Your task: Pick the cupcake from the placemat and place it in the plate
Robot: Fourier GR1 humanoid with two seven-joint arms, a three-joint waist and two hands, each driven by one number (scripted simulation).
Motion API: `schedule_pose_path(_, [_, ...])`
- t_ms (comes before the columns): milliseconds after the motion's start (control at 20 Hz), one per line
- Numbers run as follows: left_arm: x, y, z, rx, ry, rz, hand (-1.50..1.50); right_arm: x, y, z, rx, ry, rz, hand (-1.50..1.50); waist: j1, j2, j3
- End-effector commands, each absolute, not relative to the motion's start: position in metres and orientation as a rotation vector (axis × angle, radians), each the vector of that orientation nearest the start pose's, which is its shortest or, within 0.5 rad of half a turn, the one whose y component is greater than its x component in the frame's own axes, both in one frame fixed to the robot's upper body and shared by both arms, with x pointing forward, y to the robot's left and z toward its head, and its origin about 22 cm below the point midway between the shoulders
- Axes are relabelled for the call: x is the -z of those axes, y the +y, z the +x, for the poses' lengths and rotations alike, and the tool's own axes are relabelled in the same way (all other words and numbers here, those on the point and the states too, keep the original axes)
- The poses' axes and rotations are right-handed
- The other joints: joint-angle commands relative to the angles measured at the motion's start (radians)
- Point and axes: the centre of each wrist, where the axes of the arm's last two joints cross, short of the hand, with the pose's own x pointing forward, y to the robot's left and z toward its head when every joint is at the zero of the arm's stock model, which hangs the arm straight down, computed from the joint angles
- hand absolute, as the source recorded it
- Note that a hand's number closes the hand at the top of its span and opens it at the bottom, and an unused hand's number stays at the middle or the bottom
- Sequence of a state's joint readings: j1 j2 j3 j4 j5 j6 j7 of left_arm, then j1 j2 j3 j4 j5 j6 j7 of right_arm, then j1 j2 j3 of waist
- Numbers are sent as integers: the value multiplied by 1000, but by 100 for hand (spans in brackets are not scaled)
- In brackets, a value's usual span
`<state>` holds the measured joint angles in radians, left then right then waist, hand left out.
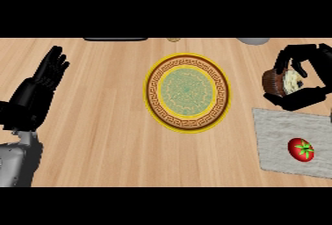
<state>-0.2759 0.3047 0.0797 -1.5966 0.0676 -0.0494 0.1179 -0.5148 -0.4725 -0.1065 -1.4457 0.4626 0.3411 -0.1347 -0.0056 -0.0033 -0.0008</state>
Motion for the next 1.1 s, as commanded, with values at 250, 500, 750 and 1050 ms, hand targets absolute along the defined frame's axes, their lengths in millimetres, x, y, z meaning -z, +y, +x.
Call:
schedule_pose_path(250, [-107,282,309,236,-1755,121,0,-173,-197,374,-973,-1769,-444,150,17,6,0])
schedule_pose_path(500, [-100,279,301,223,-1761,132,0,-142,-144,391,-990,-1700,-469,150,23,7,1])
schedule_pose_path(750, [-110,278,297,261,-1742,112,0,-118,-117,409,-1020,-1663,-546,150,32,9,1])
schedule_pose_path(1050, [-118,271,302,278,-1753,109,0,-89,-88,416,-992,-1586,-500,150,36,10,1])
